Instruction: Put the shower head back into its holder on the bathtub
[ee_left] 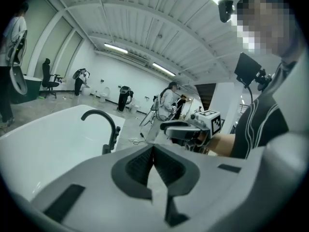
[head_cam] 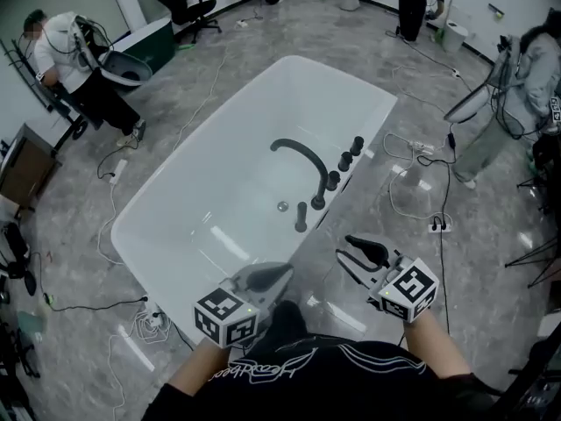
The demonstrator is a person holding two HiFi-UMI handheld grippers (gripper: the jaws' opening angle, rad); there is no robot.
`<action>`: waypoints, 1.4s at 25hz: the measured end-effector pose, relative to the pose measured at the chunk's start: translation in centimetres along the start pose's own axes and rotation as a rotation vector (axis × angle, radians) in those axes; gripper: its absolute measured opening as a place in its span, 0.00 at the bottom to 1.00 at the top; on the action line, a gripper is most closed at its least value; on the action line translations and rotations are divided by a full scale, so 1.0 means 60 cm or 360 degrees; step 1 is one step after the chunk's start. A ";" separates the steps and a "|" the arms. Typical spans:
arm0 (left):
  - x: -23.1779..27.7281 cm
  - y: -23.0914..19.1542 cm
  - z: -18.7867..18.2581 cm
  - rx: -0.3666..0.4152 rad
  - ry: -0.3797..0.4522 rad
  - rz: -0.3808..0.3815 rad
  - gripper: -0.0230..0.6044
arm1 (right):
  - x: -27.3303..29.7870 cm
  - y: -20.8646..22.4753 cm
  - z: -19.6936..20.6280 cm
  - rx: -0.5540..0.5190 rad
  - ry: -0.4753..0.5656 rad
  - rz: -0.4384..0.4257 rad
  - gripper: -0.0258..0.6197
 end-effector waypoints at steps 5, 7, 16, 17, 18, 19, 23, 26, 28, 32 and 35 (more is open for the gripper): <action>-0.042 0.095 -0.006 0.0072 0.0112 0.0064 0.05 | -0.054 -0.124 -0.027 0.0108 0.0017 -0.0319 0.12; -0.062 0.133 -0.001 0.0101 0.0152 0.0116 0.05 | -0.072 -0.161 -0.023 0.0131 0.0049 -0.0353 0.09; -0.098 0.222 0.008 0.0135 0.0173 0.0197 0.05 | -0.125 -0.221 -0.021 0.0156 0.0102 -0.0333 0.06; -0.098 0.229 0.007 0.0147 0.0176 0.0200 0.05 | -0.129 -0.222 -0.020 0.0157 0.0108 -0.0336 0.06; -0.097 0.235 0.007 0.0154 0.0177 0.0199 0.05 | -0.133 -0.223 -0.019 0.0163 0.0117 -0.0341 0.06; -0.097 0.238 0.007 0.0156 0.0176 0.0196 0.05 | -0.136 -0.222 -0.018 0.0172 0.0127 -0.0345 0.06; -0.103 0.247 0.012 0.0162 0.0167 0.0167 0.05 | -0.140 -0.228 -0.015 0.0193 0.0149 -0.0369 0.06; -0.117 0.252 0.016 0.0178 0.0160 0.0142 0.05 | -0.139 -0.242 -0.018 0.0193 0.0158 -0.0378 0.06; -0.120 0.255 0.019 0.0177 0.0154 0.0139 0.05 | -0.139 -0.246 -0.017 0.0204 0.0169 -0.0390 0.06; -0.123 0.276 0.031 0.0197 0.0155 0.0155 0.05 | -0.154 -0.261 -0.003 0.0198 0.0199 -0.0389 0.06; -0.130 0.297 0.044 0.0203 0.0158 0.0156 0.04 | -0.171 -0.276 0.006 0.0182 0.0216 -0.0380 0.06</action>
Point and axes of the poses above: the fingertips, and each gripper's own axes: x forward along the fingers, y to its right, z out of its underside, the point moved 8 cm from there along -x, backward along the fingers, and after that the axes turned 15 degrees about -z, right-handed, at the moved point
